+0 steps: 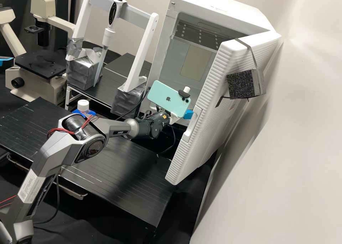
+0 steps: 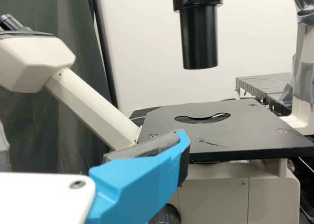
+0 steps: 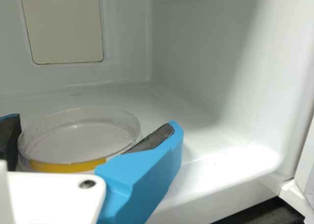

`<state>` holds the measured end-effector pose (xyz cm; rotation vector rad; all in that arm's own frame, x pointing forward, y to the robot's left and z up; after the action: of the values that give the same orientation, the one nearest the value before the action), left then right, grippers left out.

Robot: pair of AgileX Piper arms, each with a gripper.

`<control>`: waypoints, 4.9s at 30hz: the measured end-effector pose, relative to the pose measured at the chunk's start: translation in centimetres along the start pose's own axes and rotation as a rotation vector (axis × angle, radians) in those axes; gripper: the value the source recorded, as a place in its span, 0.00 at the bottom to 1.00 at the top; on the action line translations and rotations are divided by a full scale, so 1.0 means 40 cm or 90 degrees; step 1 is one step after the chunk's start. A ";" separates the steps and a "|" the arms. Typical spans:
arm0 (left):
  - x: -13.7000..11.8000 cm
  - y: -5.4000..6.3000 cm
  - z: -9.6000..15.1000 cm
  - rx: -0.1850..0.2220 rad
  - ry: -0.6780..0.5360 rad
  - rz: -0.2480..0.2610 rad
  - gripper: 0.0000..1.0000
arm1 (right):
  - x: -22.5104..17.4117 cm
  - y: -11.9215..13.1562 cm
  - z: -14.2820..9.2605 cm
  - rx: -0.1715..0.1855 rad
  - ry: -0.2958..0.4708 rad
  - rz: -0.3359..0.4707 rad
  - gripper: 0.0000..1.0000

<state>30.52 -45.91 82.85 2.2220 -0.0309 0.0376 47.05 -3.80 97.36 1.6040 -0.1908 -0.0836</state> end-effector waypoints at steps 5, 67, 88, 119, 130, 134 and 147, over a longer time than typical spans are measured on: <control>0.000 0.000 0.000 0.000 0.000 0.000 1.00 | 0.001 0.005 -0.002 -0.001 -0.004 0.002 0.00; 0.000 0.000 0.000 0.000 0.000 0.000 1.00 | -0.512 -0.020 0.046 0.010 0.090 0.089 0.00; 0.000 0.000 0.000 0.000 0.000 0.000 1.00 | -0.701 -0.317 -0.219 -0.072 0.397 -0.153 0.00; 0.000 0.000 0.000 0.000 0.000 0.000 1.00 | -0.499 -0.541 -0.572 -0.178 0.512 -0.330 0.00; 0.000 0.000 0.000 0.000 0.000 0.000 1.00 | -0.443 -0.632 -0.657 -0.204 0.480 -0.382 0.00; 0.000 0.000 0.000 0.000 0.000 0.000 1.00 | -0.429 -0.654 -0.688 -0.198 0.486 -0.392 0.00; 0.000 0.000 0.000 0.000 0.000 0.000 1.00 | -0.332 -0.724 -0.718 -0.219 0.438 -0.397 0.00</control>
<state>30.52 -45.91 82.85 2.2220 -0.0309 0.0376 40.99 27.69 68.91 1.2170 0.8183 -0.0363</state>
